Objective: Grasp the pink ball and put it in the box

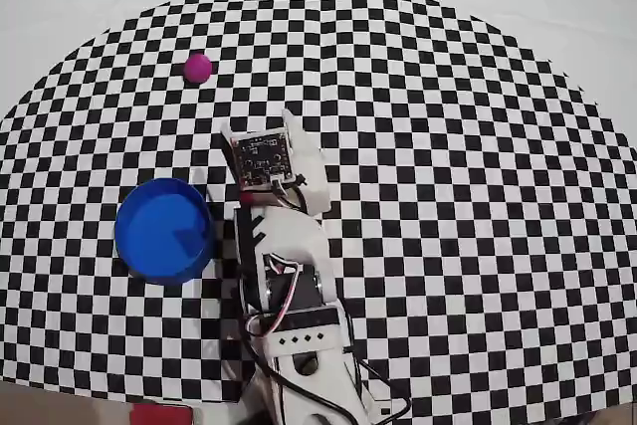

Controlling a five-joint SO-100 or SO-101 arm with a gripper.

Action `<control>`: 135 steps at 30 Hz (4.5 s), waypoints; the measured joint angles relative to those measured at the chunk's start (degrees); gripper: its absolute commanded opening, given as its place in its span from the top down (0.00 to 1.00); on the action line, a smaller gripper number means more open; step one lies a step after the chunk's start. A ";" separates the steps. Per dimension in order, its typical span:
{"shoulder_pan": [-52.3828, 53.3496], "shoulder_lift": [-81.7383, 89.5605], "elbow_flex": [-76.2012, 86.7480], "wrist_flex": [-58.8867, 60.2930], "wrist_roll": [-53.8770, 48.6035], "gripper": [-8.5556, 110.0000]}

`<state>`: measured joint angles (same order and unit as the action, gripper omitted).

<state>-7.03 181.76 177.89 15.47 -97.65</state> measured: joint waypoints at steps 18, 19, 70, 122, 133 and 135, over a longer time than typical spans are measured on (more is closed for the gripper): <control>-4.31 -1.32 0.00 0.00 0.00 0.73; -4.04 -1.32 0.00 0.00 0.00 0.73; -7.12 -4.31 0.00 -0.97 4.13 0.73; -9.76 -38.32 -9.93 -17.67 5.89 0.73; -9.76 -45.44 -12.74 -20.57 6.24 0.73; -9.76 -47.11 -13.62 -20.92 6.33 0.73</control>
<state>-16.79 134.65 164.27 -5.45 -91.32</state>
